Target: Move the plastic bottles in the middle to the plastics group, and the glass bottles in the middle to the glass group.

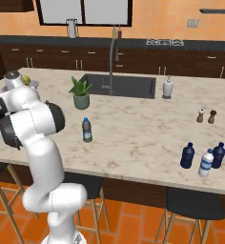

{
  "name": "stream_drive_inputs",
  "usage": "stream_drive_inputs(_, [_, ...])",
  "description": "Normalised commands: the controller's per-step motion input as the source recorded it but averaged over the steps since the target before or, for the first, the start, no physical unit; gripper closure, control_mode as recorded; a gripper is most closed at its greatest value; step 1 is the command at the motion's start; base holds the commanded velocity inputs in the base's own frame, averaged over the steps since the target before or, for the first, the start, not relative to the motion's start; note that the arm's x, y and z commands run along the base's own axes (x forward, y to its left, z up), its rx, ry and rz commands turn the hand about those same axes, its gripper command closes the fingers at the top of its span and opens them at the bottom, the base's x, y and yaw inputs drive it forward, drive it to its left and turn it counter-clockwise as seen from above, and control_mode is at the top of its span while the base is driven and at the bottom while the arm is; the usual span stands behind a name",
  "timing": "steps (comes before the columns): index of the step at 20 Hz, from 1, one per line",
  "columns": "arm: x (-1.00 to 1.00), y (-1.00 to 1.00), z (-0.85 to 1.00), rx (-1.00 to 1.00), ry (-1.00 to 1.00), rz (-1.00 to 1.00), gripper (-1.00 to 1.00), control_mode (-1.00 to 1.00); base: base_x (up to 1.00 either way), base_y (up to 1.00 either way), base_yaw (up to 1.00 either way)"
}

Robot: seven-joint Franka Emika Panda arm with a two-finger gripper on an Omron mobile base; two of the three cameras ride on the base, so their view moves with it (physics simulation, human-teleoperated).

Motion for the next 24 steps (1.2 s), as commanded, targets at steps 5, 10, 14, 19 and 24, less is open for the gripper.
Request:
stream_drive_inputs(5, [-0.15, -1.0, 0.05, -0.02, 0.19, -0.27, -1.0, -1.0, 0.0, 0.0, 0.0])
stream_drive_inputs(10, [-0.2, -1.0, 0.04, -0.07, 0.13, -0.21, -1.0, -1.0, 0.0, 0.0, 0.0])
stream_drive_inputs(14, [-0.22, -1.0, 0.23, -0.11, 0.11, -0.19, -1.0, -1.0, 0.0, 0.0, 0.0])
stream_drive_inputs(19, [-0.12, -1.0, 0.06, -0.06, 0.12, -0.19, -1.0, -1.0, 0.0, 0.0, 0.0])
stream_drive_inputs(24, [-0.49, -1.0, -0.19, 0.07, -0.04, -0.07, -1.0, -1.0, 0.0, 0.0, 0.0])
